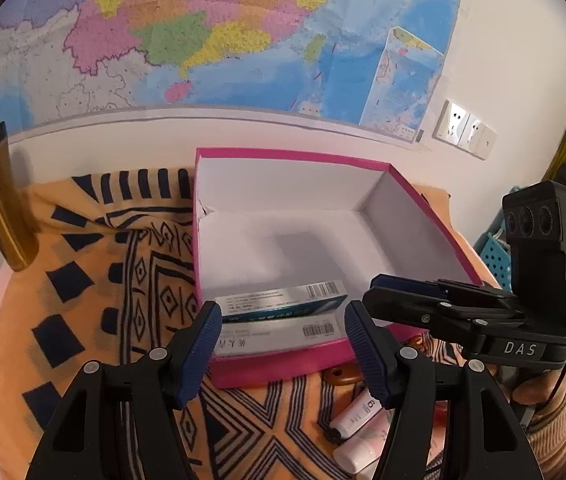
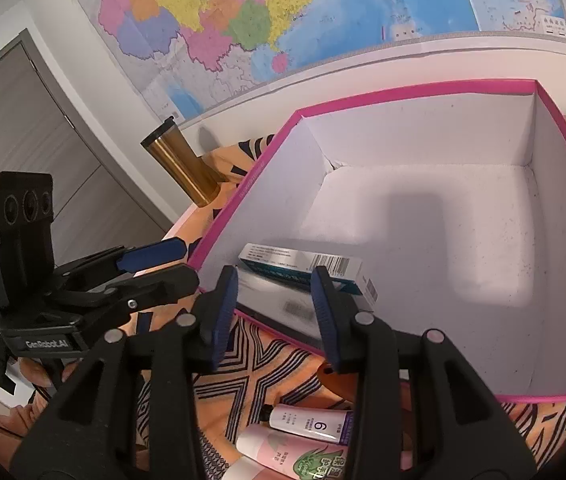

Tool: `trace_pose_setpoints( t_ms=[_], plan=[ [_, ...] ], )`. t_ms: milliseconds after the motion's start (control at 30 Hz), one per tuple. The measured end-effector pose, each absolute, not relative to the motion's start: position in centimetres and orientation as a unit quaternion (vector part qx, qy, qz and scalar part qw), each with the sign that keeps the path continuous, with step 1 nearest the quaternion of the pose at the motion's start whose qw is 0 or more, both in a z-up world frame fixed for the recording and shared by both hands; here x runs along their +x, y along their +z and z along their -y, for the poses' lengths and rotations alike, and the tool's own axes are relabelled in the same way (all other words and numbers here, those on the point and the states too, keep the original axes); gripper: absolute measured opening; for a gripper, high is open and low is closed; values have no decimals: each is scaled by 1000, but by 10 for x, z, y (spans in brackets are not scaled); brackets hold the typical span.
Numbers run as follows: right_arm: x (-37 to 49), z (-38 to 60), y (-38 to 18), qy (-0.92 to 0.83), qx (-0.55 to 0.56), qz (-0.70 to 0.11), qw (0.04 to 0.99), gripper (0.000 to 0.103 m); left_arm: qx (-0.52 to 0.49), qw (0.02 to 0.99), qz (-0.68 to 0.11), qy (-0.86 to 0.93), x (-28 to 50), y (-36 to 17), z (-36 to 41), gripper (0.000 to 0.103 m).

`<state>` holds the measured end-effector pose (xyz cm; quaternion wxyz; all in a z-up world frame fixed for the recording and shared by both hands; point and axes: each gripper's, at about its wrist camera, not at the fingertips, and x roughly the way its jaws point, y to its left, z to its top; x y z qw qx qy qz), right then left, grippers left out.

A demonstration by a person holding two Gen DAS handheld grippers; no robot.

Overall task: Organize rigid objects
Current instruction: 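Lower the capsule box into the magenta box and open the right gripper, then move the right gripper to the red T-handled plastic tool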

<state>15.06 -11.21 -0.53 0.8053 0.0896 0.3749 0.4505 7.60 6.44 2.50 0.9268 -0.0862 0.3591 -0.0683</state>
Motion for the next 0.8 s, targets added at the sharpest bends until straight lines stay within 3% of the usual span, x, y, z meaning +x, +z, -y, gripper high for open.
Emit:
trace_pose_setpoints(
  t_ms=[333, 400, 800],
  plan=[
    [134, 123, 6, 453, 76, -348, 817, 42, -82, 939, -326, -77, 58, 35, -60, 67],
    [129, 128, 9, 456, 74, -339, 820, 48, -81, 942, -315, -81, 50, 40, -58, 68],
    [92, 171, 16, 441, 64, -313, 839, 55, -77, 942, -305, -118, 27, 35, -36, 72]
  ],
)
